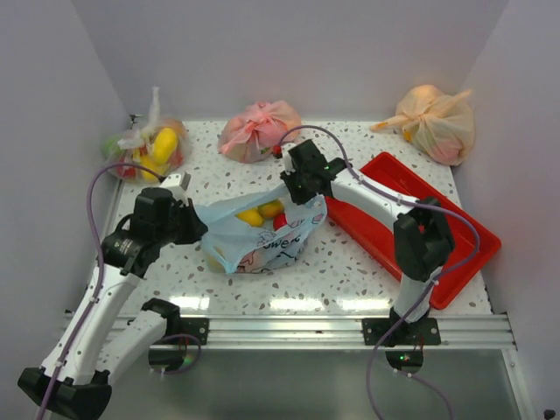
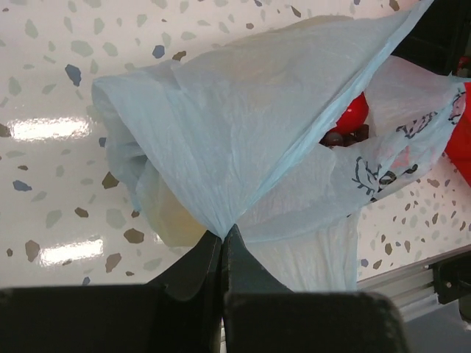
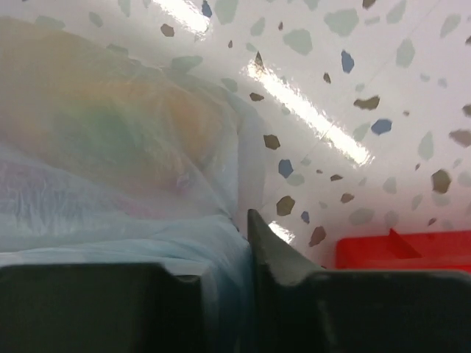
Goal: Untie the knot of the plastic bag and take out the fruit
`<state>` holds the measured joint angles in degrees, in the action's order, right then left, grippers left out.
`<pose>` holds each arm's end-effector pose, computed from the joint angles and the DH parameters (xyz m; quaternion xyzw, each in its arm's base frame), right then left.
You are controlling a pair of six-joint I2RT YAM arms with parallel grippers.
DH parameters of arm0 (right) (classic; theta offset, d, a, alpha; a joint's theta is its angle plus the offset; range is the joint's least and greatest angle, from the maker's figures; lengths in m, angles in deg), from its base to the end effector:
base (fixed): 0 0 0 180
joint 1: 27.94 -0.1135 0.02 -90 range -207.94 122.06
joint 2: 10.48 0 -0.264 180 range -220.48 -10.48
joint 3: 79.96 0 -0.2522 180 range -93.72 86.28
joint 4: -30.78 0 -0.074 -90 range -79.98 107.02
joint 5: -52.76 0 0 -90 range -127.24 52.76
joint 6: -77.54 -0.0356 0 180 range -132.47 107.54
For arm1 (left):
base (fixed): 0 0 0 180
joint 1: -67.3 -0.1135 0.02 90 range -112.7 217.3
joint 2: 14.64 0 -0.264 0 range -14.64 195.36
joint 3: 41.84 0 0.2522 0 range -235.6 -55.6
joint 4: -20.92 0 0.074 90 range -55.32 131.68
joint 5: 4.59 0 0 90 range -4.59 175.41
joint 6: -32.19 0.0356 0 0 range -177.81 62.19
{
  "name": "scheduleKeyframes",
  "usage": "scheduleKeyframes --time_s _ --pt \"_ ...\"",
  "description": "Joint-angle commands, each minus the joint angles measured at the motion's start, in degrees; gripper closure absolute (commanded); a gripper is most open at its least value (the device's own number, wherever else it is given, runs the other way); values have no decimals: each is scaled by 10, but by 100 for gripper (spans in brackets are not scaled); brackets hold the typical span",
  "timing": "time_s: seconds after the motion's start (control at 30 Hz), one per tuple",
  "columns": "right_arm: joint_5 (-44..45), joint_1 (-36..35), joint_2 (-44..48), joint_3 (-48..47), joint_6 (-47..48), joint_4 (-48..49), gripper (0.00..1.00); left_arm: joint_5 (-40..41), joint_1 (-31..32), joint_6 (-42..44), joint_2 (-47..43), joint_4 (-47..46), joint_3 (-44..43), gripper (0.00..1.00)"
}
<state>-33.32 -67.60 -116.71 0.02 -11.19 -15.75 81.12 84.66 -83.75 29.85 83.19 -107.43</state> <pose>0.3178 0.2603 0.2525 -0.3209 0.8911 0.0744 0.3122 0.1418 -0.0471 0.3172 -0.0526 0.9085 -0.1841 0.3713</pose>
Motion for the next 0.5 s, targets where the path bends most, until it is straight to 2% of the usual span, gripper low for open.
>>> scheduleKeyframes --time_s 0.0,0.07,0.13,0.27,0.33,0.37,0.43,0.47 --pt "-55 50 61 41 -85 46 86 36 -3 11 2 11 2 100" --pt "-83 51 76 50 -95 53 99 56 -3 17 20 -3 5 100" --pt "-152 52 100 71 -116 84 100 110 -2 15 36 -20 13 100" --pt "-202 51 146 134 -194 169 100 107 -13 -4 109 -57 3 98" --pt "-186 49 160 147 -229 190 100 109 -12 -17 114 -68 -16 82" --pt "-176 49 174 165 -240 200 100 112 -12 -23 111 -71 -33 60" --pt "-148 46 189 182 -268 222 100 131 -12 -35 99 -76 -52 38" --pt "-134 42 197 192 -276 225 100 147 -12 -41 98 -70 -75 22"
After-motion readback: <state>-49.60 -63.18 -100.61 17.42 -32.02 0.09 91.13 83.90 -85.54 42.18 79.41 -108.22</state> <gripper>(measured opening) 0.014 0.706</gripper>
